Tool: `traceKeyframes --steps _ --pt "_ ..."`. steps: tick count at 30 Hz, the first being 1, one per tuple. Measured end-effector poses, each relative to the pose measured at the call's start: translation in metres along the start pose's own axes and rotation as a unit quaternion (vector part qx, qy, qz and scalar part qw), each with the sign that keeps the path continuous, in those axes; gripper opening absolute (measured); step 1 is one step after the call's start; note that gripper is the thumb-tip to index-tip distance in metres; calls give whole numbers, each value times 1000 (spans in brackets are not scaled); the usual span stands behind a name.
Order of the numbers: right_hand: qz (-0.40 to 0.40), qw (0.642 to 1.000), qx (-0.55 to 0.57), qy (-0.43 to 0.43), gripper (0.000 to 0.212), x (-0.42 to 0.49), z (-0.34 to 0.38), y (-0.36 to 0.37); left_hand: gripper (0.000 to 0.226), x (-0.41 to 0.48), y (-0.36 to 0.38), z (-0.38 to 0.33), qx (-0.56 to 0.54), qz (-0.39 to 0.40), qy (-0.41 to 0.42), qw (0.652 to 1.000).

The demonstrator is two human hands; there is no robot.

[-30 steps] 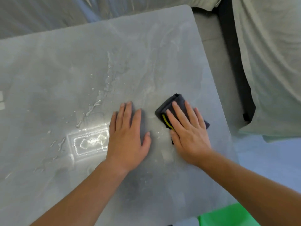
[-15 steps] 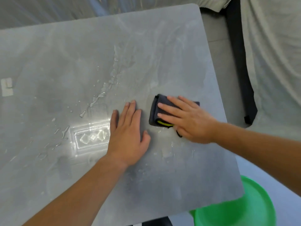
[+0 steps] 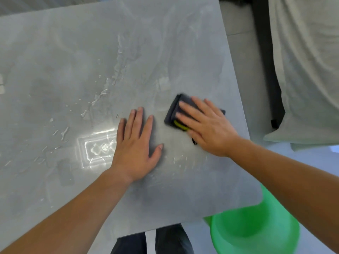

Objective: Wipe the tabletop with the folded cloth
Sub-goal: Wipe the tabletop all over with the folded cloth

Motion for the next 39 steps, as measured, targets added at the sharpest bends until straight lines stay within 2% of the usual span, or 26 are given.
traceKeyframes --steps 2,3,4,7,9,11,13,15,21,23,28,33,36,39 --pt "-32 994 35 103 53 12 0 -4 79 -2 0 -3 -5 -7 1 1000" --pt "-41 990 42 126 53 9 9 -3 78 -3 -1 -6 -8 -8 3 1000" --pt "-43 991 39 119 53 -2 21 2 77 -4 -1 -8 -11 -8 6 1000" --pt "0 999 29 15 53 -48 41 12 76 -9 2 -19 -6 3 30 1000" --pt "10 1000 27 10 52 -53 20 8 75 -12 8 -28 0 12 44 999" --pt "-23 991 47 124 53 -35 -16 1 74 -13 12 -35 4 14 39 999" --pt "-47 964 74 251 54 -20 -45 -7 73 -12 16 -39 8 11 29 999" --pt "-57 951 79 294 54 -29 -42 -5 73 -12 18 -41 13 13 23 1000" --pt "-26 950 59 304 55 -146 24 17 74 -12 16 -42 5 14 26 1000" --pt "-29 950 67 304 55 -137 14 14 74 -12 17 -41 2 13 29 999" --pt "-65 912 77 398 55 -87 -13 6 74 -13 20 -37 -9 8 38 999" --pt "-48 916 64 394 56 -175 57 25 68 -38 18 -33 -13 -9 68 998" --pt "-39 919 68 385 56 -188 63 30 67 -73 23 -32 3 -6 75 997" --pt "-79 877 72 468 56 -166 45 27 69 -95 31 -24 22 4 76 997"
Point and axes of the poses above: each hand's wrist, its own x-axis towards the middle knuckle, its own y-axis out of the palm, z = x × y, the point moved 5 cm from there along x, towards the middle knuckle, and after that the axes turned 2 degrees about -z, right-handed, at the moved point
